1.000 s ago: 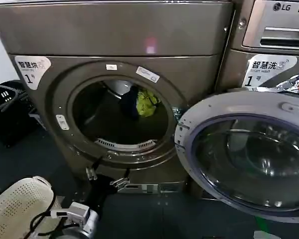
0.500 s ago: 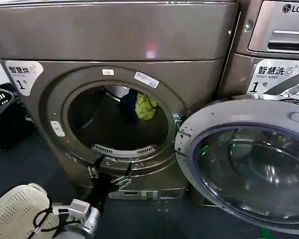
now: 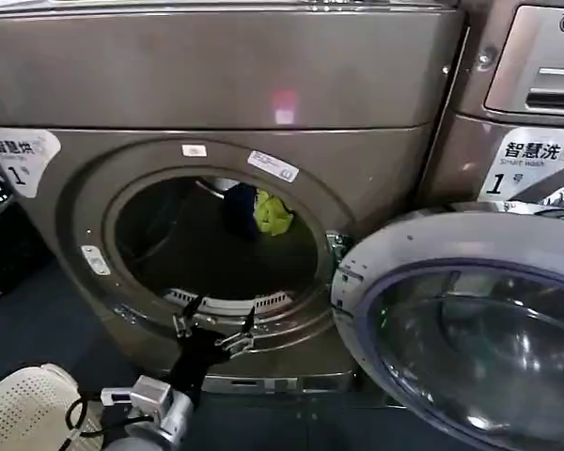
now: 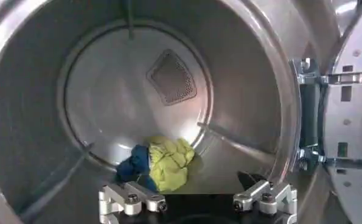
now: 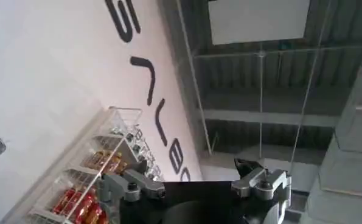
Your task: Grasp the clothes from the dryer.
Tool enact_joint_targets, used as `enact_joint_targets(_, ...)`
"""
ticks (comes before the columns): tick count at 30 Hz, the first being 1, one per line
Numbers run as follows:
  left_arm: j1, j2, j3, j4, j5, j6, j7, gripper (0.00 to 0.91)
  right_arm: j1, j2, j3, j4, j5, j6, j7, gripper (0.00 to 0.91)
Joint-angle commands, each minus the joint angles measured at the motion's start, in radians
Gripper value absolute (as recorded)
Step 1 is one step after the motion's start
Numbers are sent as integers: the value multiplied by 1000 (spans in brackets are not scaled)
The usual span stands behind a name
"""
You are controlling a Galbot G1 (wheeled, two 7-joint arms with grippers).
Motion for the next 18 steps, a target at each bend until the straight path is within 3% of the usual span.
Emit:
enact_joint_targets(1, 2, -2, 3, 3, -1, 0, 0, 907, -3, -2, 6, -4, 1, 1, -1, 907)
enact_joint_targets(18, 9, -2, 1, -11, 0, 1, 0, 907, -12, -1, 16, -5, 7, 1, -5, 907)
